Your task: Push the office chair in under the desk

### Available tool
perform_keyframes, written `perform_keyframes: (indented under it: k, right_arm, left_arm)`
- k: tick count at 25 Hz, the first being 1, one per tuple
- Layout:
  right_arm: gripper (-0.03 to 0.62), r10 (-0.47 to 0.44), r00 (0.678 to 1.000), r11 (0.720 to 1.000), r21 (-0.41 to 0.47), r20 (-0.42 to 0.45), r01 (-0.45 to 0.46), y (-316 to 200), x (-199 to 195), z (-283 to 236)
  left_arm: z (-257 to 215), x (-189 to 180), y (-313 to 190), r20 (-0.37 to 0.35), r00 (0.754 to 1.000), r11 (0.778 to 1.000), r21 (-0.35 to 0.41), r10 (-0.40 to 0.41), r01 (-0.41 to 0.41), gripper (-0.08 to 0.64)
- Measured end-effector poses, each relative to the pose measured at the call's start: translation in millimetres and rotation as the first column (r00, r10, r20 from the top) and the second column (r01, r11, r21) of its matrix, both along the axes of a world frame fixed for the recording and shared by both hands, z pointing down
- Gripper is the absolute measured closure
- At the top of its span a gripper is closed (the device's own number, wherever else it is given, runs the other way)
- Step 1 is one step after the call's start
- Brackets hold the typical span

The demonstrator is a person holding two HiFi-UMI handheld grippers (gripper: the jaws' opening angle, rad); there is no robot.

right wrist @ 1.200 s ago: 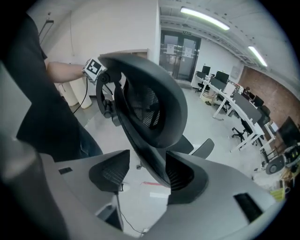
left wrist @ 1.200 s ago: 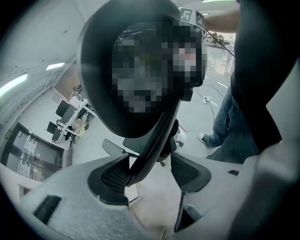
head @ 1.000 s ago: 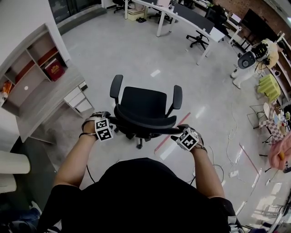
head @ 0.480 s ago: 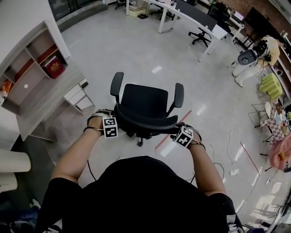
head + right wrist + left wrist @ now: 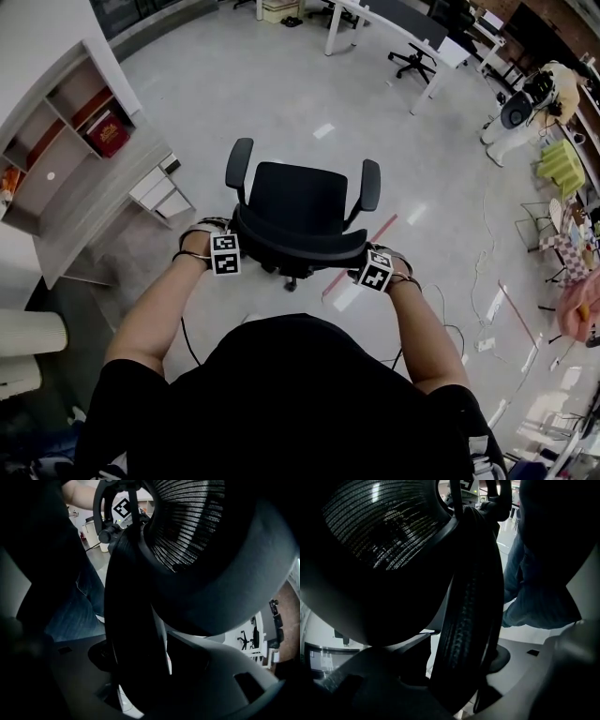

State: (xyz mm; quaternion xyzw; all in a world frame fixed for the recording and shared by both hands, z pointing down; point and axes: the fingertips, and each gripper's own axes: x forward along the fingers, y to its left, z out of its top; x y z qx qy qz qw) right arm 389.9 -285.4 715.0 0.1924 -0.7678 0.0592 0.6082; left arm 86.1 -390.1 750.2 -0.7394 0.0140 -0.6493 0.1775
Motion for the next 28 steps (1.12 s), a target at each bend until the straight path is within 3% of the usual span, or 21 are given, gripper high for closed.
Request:
perform_keyframes:
  k: [3, 8, 28]
  right_arm:
    - [0.379, -0.032, 0.999, 0.999, 0.033, -0.003, 0.032, -1.4, -4.1, -0.9]
    - [0.417, -0.028, 0.999, 0.996, 0.088, -0.018, 0.029, -2.2, -3.9, 0.0]
    - [0.422, -0.073, 0.997, 0.995, 0.06, -0.026, 0.074, -1.6, 5.2, 1.6]
  left_arm:
    - [-1.8, 0.3, -2.4, -0.018, 1.0, 1.0, 0.006, 0.015, -0.015, 0.304]
    - [-0.8, -0.8, -2.4, -0.019, 1.0, 1.0, 0.017, 0.019, -0.018, 0.314]
    - [-0.6, 4.9, 5.5, -0.022, 1.0, 1.0, 0.013, -0.008, 0.009, 0.319]
